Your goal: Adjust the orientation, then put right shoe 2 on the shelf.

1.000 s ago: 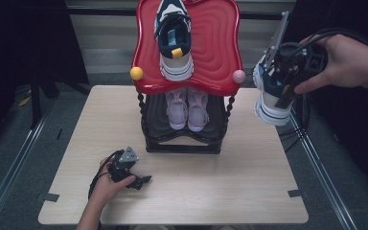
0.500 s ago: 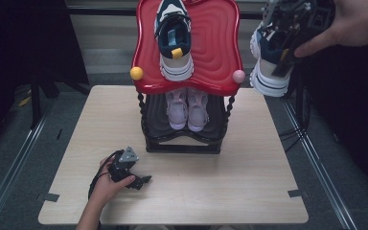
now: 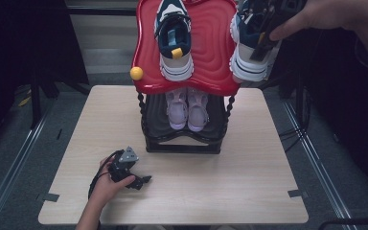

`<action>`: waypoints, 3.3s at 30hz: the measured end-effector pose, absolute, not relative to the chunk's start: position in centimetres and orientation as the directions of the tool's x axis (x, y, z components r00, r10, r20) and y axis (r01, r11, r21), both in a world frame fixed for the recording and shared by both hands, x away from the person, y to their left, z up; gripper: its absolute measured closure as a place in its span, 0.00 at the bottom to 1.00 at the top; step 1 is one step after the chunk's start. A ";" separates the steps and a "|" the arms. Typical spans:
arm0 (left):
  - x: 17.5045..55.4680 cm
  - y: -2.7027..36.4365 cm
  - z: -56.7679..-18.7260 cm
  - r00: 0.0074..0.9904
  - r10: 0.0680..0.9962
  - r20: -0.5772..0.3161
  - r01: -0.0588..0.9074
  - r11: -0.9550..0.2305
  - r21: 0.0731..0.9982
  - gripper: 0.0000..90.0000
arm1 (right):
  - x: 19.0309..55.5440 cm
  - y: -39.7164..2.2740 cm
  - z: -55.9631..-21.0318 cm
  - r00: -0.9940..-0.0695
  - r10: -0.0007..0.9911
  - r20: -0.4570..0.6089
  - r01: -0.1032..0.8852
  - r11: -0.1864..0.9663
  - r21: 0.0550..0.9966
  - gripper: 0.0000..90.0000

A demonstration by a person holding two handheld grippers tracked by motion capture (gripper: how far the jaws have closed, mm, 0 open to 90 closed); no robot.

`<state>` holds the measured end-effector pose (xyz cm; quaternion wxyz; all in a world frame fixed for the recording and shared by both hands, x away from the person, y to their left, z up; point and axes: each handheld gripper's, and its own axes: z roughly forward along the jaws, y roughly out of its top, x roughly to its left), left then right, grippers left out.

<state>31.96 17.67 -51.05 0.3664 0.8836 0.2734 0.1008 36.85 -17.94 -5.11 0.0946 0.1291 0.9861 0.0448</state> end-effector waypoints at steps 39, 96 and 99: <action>32.0 17.6 -51.1 0.831 0.556 -0.028 0.411 -0.580 0.703 0.00 | 40.5 -10.7 -9.2 -0.949 0.080 -0.306 0.063 0.996 0.065 0.78; 32.0 17.7 -51.0 0.834 0.550 -0.026 0.408 -0.585 0.701 0.00 | 33.1 -25.0 -22.8 -0.906 0.409 -0.108 0.361 0.881 0.304 0.22; 32.0 17.7 -51.0 0.835 0.550 -0.027 0.408 -0.585 0.701 0.00 | 33.2 -24.9 -24.3 -0.908 0.409 -0.087 0.365 0.878 0.310 0.22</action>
